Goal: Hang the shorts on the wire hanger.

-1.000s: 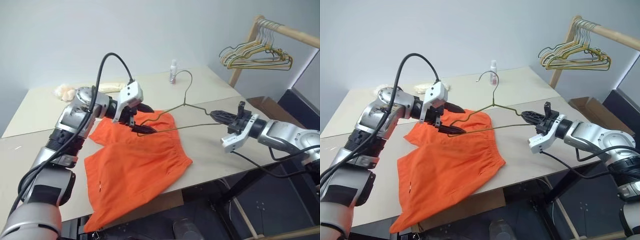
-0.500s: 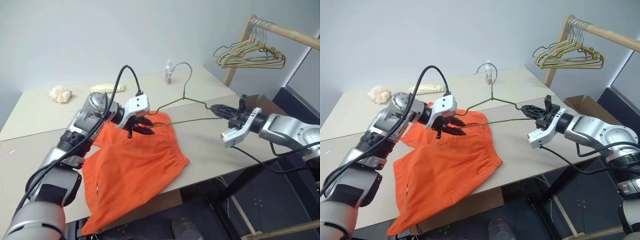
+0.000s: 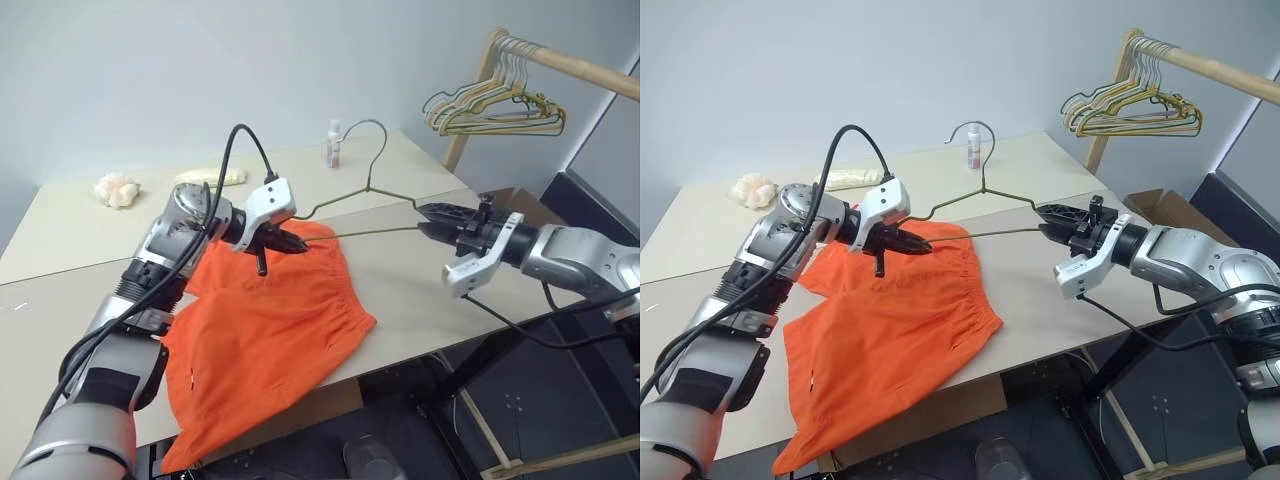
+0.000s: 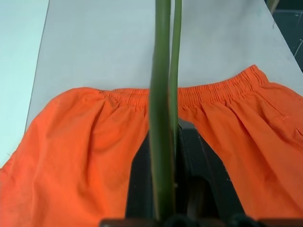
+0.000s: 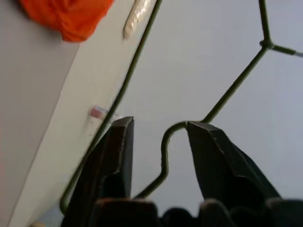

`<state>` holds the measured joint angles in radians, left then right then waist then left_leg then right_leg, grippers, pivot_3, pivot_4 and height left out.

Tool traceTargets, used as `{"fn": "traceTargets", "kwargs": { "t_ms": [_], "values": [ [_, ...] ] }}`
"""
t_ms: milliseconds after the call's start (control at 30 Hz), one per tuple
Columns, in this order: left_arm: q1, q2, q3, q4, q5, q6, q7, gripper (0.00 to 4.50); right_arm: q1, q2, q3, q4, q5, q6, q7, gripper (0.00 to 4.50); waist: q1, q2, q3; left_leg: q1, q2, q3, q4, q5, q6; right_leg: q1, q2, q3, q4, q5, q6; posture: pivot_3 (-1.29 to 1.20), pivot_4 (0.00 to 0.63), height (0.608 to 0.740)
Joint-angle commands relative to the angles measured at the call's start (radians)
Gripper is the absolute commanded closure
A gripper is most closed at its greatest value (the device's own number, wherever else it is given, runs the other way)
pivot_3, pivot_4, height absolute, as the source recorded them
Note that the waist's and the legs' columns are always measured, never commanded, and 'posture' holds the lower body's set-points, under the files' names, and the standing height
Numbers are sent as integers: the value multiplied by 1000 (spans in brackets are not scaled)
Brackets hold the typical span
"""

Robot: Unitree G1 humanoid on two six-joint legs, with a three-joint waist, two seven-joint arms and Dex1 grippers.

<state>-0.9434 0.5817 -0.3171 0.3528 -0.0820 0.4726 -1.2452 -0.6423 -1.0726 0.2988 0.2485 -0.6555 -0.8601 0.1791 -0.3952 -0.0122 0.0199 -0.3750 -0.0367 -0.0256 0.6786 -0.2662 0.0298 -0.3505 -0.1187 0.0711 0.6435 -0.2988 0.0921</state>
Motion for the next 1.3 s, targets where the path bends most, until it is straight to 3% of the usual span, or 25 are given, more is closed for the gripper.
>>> {"fn": "traceTargets", "kwargs": {
  "t_ms": [33, 133, 233, 300, 567, 800, 900, 1000, 1033, 1233, 1267, 1300],
  "values": [
    [5, 25, 47, -53, -1, -5, 27, 4500, 8, -44, -41, -41, 237, -6, 155, 1012, 0, 0, 0, 0, 0, 0, 0, 0, 0, 0, 0, 0, 0, 0, 0, -290, 0, 740],
    [24, 34, 54, -97, -13, 7, 29, 4500, 42, -49, -49, -105, 533, 150, 366, 24, 4, -1, 0, 0, 1, -1, 0, 0, 0, 2, 0, -1, -1, 0, 0, -273, 0, 740],
    [54, 46, 65, -150, -23, 12, 27, 4500, 31, -66, -78, -262, 951, 632, 662, 24, 8, -1, 1, 0, 1, -1, 1, 0, 0, 3, 0, -1, -1, 0, 0, -259, 0, 740],
    [67, 51, 69, -173, -26, 18, 26, 4500, -11, -63, -90, -289, 1073, 841, 787, 24, 13, -1, 0, 0, 2, -1, 1, 0, 1, 4, 0, -2, -2, 0, 0, -254, 0, 740],
    [94, 69, 70, -230, -41, 27, 21, 4500, -236, 44, 18, -147, 938, 1170, 1020, 24, 76, 0, 0, -2, 1, -2, 1, -1, 1, -2, -2, -1, 1, 0, 0, -238, 0, 740],
    [95, 77, 72, -251, -61, 24, 4, 4500, -316, 151, 96, 1, 741, 1164, 1071, 24, 115, 0, 1, -10, -2, -2, 2, -1, 1, -9, -5, -2, 5, 0, 0, -226, 0, 740],
    [99, 82, 70, -256, -60, 23, -1, 4500, -334, 175, 87, 30, 716, 1160, 1104, 573, 123, 0, 1, -12, -3, -2, 2, 0, 1, -12, -5, -2, 5, 0, 0, -225, 0, 740],
    [107, 90, 59, -265, -58, 20, -14, 4500, -346, 184, 76, 27, 712, 1159, 1147, 1599, 125, 0, 1, -13, -3, -2, 3, 0, 1, -14, -5, -2, 6, 0, 0, -228, 0, 740],
    [110, 92, 56, -267, -56, 17, -18, 4500, -349, 186, 74, 24, 711, 1163, 1157, 1755, 125, 0, 1, -14, -3, -2, 3, 0, 1, -14, -5, -2, 6, 0, 0, -229, 0, 740],
    [115, 93, 31, -275, -42, 6, -44, 4500, -350, 191, 66, 0, 700, 1159, 1200, 4107, 121, 0, 1, -13, -3, -2, 3, 0, 1, -14, -5, -2, 6, 0, 0, -239, 0, 740],
    [114, 91, 29, -275, -41, 5, -45, 4500, -347, 190, 66, -7, 699, 1157, 1207, 4446, 118, 0, 1, -13, -3, -2, 3, 0, 1, -14, -5, -2, 6, 0, 0, -241, 0, 740],
    [112, 89, 25, -272, -39, 2, -47, 4500, -340, 190, 64, -20, 699, 1160, 1215, 4483, 115, 0, 1, -13, -3, -2, 3, 0, 1, -14, -5, -2, 6, 0, 0, -244, 0, 740]
  ]
}}
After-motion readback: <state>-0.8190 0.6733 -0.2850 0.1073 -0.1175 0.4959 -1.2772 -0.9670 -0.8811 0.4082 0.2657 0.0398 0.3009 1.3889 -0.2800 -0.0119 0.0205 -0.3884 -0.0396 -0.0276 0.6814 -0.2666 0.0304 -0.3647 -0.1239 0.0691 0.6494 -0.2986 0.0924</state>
